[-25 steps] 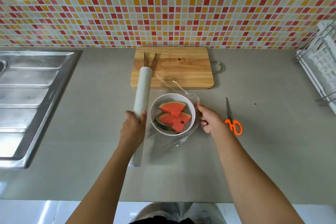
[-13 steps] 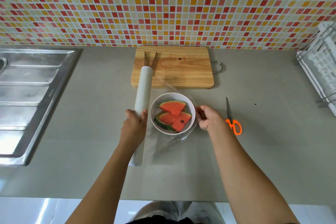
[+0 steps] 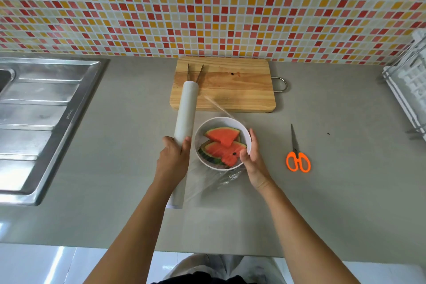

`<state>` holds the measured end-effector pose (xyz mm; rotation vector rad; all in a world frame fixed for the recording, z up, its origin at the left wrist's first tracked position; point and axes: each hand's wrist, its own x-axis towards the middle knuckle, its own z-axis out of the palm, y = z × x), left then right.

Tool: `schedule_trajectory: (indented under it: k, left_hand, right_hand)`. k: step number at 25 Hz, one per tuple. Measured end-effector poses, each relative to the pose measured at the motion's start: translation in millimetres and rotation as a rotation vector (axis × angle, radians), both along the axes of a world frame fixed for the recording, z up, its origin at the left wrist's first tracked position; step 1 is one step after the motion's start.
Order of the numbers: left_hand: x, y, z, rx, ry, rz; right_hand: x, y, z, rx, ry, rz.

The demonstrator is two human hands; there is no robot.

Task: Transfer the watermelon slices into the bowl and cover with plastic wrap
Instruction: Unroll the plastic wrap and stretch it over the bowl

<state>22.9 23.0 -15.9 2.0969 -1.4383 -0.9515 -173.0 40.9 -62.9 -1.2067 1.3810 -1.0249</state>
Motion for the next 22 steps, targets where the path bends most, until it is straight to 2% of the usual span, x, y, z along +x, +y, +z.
schedule_trajectory:
  k: [3, 5, 10, 13, 16, 19, 22]
  left_hand:
    - [1, 1, 1, 0.005, 0.005, -0.002]
    - [1, 0, 2, 0.002, 0.007, -0.007]
    - [1, -1, 2, 0.007, 0.008, -0.004]
    - [1, -1, 3, 0.012, 0.017, -0.010]
    - [1, -2, 4, -0.003, 0.016, -0.004]
    - [2, -1, 3, -0.003, 0.002, -0.009]
    - [2, -2, 3, 0.017, -0.046, -0.029]
  right_hand:
    - [-8, 1, -6, 0.003, 0.392, 0.040]
    - [-18, 2, -11, 0.024, 0.533, 0.068]
    - [-19, -3, -5, 0.005, 0.575, 0.205]
    - [-24, 0, -3, 0.066, 0.535, 0.162]
    - [-33, -12, 13, 0.005, 0.500, 0.136]
    - [-23, -29, 37, -0.093, 0.691, 0.339]
    - [-8, -40, 49, -0.085, 0.857, 0.507]
